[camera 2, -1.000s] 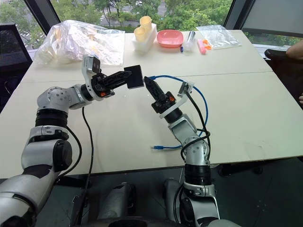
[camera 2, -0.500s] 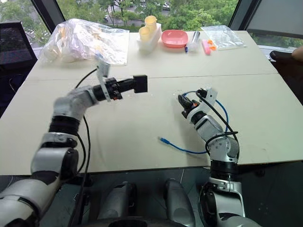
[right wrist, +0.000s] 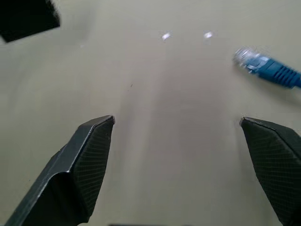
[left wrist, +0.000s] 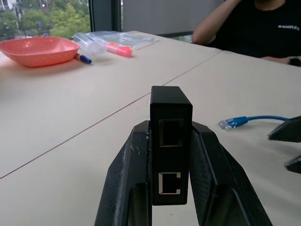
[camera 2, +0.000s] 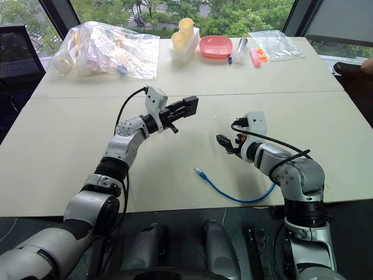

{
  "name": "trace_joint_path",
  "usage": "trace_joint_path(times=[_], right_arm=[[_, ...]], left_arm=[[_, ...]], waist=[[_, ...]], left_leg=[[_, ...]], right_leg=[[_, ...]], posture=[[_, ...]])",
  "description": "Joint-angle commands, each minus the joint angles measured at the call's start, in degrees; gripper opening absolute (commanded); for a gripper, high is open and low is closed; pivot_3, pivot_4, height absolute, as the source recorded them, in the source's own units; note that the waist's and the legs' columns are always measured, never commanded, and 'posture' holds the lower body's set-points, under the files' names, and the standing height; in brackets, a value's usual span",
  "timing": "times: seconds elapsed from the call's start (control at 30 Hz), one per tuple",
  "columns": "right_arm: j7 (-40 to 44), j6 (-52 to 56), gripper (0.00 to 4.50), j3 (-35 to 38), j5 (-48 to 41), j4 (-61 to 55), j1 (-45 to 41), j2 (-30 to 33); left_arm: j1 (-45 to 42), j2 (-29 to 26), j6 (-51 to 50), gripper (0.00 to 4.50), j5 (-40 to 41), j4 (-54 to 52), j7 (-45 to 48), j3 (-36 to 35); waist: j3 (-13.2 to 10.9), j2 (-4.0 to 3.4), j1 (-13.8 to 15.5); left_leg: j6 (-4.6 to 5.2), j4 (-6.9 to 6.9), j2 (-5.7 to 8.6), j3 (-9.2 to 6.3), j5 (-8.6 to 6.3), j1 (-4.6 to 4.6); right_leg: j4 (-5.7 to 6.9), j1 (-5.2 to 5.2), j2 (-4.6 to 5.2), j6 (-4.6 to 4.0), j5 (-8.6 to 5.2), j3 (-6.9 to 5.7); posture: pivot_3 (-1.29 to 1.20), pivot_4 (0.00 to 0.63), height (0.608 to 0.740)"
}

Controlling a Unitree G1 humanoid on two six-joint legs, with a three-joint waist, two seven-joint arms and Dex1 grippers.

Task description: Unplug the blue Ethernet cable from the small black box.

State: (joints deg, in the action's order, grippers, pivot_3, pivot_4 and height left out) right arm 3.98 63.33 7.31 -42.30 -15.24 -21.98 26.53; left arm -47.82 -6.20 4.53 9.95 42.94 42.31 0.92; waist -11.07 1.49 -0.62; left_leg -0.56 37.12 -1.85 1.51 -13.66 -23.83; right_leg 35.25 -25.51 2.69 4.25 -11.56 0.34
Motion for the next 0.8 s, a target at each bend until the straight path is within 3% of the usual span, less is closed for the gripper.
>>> trace_joint_path(times=[0.03,0.07,0.13,0.23,0.43,0.67,0.8], right_arm=[[2.6,-3.2,4.42,0.9,0.4,-5.1,1.2,-0.6],[2.6,-3.9,4.42,1.1,1.0,-5.1,1.5,-1.0],[2.7,-4.8,4.5,1.4,1.7,-4.9,1.7,-1.9],[2.7,-5.8,4.5,1.8,2.4,-4.7,2.2,-3.0],[4.2,-7.2,4.5,1.8,3.9,-5.1,3.2,-3.1],[12.8,-10.5,4.5,4.6,1.5,-9.7,7.7,0.2],[16.7,-15.4,4.5,7.1,2.8,-11.7,11.1,2.6]], left_arm=[[-1.2,2.2,5.4,0.49,-1.6,4.3,-2.1,0.2],[-1.4,2.6,6.0,0.49,-1.7,5.3,-1.9,0.3],[-2.0,2.8,6.2,1.5,-1.5,6.4,-0.6,0.2],[-2.2,2.8,6.1,2.61,-1.5,6.3,0.7,0.4],[-1.0,0.9,0.6,4.47,-0.3,1.5,3.5,0.4],[4.3,-8.5,-23.0,4.47,7.4,-29.3,3.6,-2.4],[12.5,-16.3,-38.1,4.47,13.7,-46.3,2.3,-5.8]], waist=[[0.0,0.0,0.0],[0.0,0.0,0.0],[0.0,0.0,0.0],[0.0,0.0,-0.1],[0.0,0.0,0.0],[0.0,-0.01,-0.3],[0.0,-0.05,-0.4]], left_leg=[[0.01,0.01,0.0,-0.01,0.0,0.0],[0.01,0.01,0.0,-0.01,-0.01,0.0],[0.01,0.04,0.01,-0.01,-0.01,-0.03],[0.01,0.05,0.0,-0.01,-0.01,-0.03],[0.01,0.05,0.0,-0.02,-0.01,-0.03],[0.01,0.02,-0.03,-0.06,-0.01,-0.02],[0.01,-0.03,-0.04,-0.04,-0.01,0.24]], right_leg=[[-0.01,0.01,-0.01,0.01,0.0,-0.01],[-0.02,0.02,-0.01,0.02,0.01,-0.02],[-0.06,0.02,-0.01,0.08,0.04,-0.02],[-0.06,0.02,-0.02,0.08,0.05,-0.02],[-0.06,0.03,-0.02,0.08,0.05,-0.02],[-0.04,0.02,-0.04,0.1,0.06,-0.01],[-0.02,0.2,-0.04,0.1,0.04,0.01]], posture=[[0.0,0.15,0.74],[0.0,0.15,0.74],[0.0,0.15,0.74],[0.0,0.15,0.74],[0.0,0.15,0.74],[0.0,0.15,0.74],[0.0,0.15,0.74]])
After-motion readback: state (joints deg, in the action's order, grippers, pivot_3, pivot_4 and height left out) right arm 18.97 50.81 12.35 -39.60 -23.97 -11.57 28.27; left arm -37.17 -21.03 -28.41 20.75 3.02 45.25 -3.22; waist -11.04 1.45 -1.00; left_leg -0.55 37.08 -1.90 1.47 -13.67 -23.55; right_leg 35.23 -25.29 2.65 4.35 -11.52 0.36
